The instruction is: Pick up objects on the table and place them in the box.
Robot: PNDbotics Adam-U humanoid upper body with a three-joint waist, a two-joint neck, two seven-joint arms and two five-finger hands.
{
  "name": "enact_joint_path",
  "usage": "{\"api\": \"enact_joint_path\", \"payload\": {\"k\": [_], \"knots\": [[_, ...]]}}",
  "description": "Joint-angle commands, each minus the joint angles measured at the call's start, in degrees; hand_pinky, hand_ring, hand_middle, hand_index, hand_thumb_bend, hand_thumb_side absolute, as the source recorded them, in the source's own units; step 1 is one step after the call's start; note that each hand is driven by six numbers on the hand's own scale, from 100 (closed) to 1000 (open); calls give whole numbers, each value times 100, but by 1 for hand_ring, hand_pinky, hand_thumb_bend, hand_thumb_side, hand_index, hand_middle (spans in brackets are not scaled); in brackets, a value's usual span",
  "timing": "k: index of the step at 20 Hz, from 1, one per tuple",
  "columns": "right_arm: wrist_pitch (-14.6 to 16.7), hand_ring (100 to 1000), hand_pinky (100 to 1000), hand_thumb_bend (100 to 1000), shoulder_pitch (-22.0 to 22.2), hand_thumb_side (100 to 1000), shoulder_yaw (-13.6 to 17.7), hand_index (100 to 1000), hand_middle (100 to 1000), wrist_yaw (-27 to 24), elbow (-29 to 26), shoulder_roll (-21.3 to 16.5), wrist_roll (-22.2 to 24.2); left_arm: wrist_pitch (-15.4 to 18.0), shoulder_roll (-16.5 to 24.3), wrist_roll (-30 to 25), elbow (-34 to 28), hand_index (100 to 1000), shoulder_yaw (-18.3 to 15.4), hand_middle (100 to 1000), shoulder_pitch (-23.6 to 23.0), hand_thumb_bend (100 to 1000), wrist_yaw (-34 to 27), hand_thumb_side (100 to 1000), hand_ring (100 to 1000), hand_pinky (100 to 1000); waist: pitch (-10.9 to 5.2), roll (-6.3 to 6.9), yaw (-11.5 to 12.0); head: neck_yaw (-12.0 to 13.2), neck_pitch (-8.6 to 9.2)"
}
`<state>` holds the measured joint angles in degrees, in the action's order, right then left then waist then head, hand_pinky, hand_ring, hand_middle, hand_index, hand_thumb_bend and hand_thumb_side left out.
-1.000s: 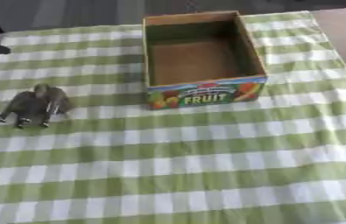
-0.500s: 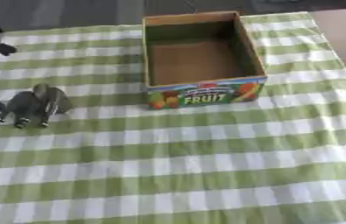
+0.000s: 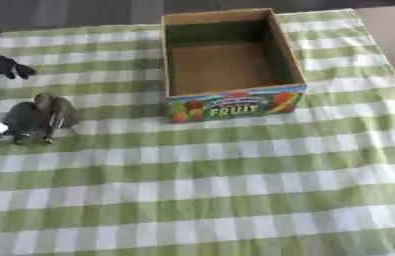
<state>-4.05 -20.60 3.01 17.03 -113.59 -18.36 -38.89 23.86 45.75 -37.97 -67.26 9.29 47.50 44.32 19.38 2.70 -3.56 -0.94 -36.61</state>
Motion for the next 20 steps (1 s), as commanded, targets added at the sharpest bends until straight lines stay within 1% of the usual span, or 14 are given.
{"api": "enact_joint_path", "payload": {"k": [1,7,13,15,16,17,20], "knots": [[9,650,792,100,-45,654,-1,786,670,-25,-100,-56,-9,78,86,40,67,973,-8,835,113,571,159,440,840,840,-99,-5,-8,36,58],[16,650,792,100,-51,654,-3,786,669,-29,-100,-27,-4,129,-1,238,189,932,6,828,87,563,305,419,829,824,-95,-10,-26,66,82],[23,650,792,100,-59,655,-11,786,669,-35,-100,3,8,159,-97,380,320,930,35,826,106,541,556,416,831,825,-89,-16,-46,106,96],[26,650,792,100,-62,654,-12,786,669,-36,-100,10,10,162,-132,393,393,926,35,823,129,531,661,416,829,823,-87,-14,-55,112,103],[27,650,792,100,-63,654,-12,786,669,-36,-100,12,9,174,-145,390,423,918,37,818,138,523,695,431,827,821,-86,-14,-59,113,103],[24,650,792,100,-61,653,-11,786,669,-37,-100,13,8,190,-157,387,443,914,37,817,147,515,711,412,825,819,-84,-14,-61,115,100],[15,650,792,100,-52,652,-11,786,669,-40,-100,20,2,233,-188,346,487,889,46,805,172,496,691,409,813,803,-80,-8,-62,127,95]]}}
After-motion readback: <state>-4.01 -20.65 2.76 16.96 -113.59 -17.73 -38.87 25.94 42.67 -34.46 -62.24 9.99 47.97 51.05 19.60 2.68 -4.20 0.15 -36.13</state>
